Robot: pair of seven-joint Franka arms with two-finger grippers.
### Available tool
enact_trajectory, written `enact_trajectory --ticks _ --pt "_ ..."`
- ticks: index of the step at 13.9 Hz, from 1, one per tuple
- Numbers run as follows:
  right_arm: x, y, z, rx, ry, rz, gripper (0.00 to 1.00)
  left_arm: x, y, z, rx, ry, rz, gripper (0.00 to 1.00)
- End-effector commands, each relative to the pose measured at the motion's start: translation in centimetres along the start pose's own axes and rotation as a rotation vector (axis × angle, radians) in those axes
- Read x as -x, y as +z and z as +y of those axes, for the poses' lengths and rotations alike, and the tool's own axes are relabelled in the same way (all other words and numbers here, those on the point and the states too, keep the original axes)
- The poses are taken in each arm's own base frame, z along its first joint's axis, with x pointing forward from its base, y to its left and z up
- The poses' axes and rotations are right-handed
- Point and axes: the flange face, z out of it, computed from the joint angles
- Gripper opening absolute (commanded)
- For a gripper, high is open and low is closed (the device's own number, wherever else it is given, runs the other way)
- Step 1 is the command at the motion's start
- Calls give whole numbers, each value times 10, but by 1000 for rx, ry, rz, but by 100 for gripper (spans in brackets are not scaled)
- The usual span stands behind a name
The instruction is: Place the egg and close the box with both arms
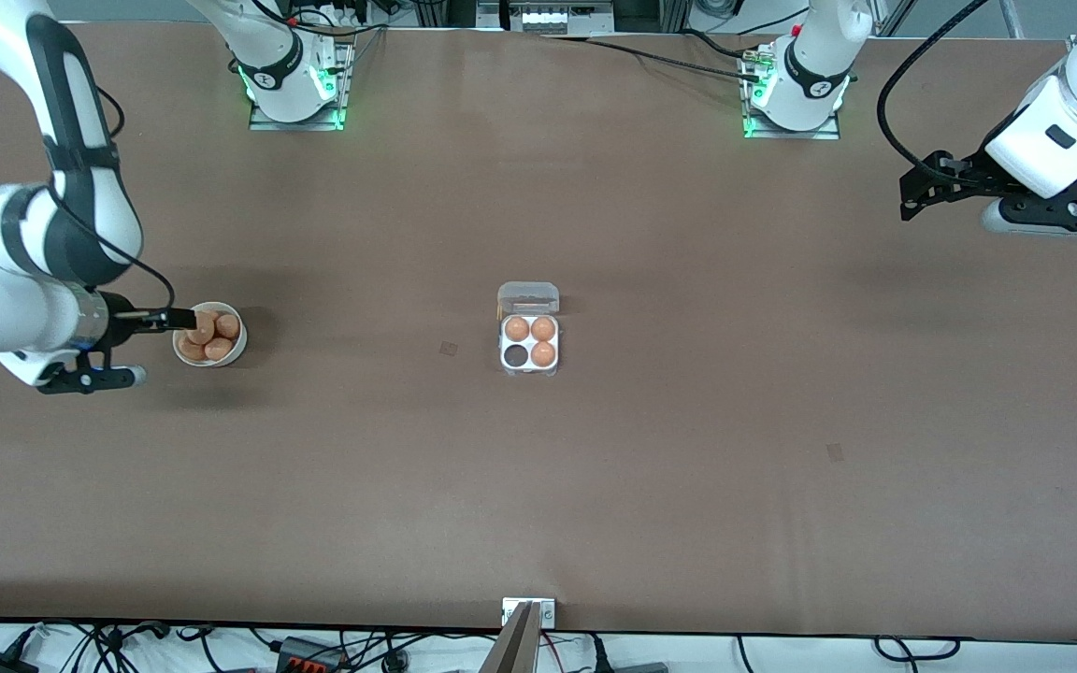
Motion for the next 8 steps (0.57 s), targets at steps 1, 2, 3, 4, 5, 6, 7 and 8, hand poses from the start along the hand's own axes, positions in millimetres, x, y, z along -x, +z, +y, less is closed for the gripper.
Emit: enact_trajectory --ticks 1,2,3,4,5,6,7,8 --pt "2 26 11 -4 -96 -11 100 3 -6 2 -8 13 0 100" --pt "0 35 15 -8 -122 -22 100 3 -7 1 -6 12 1 100" --pt "-1 42 15 -11 -131 -33 100 3 -7 -1 -6 9 0 100" --pt "-1 47 14 -14 -141 -42 100 3 -7 -1 -6 9 0 100" --pt "-2 55 13 -18 -176 -55 100 3 -7 -1 -6 9 0 100" --pt "-3 63 11 -21 -198 -68 100 3 -7 -1 -6 9 0 100" --pt "-5 69 11 -22 -204 -77 100 3 -7 -1 -6 9 0 100" --pt "-6 74 11 -22 -209 -87 100 3 -7 -1 -6 9 0 100"
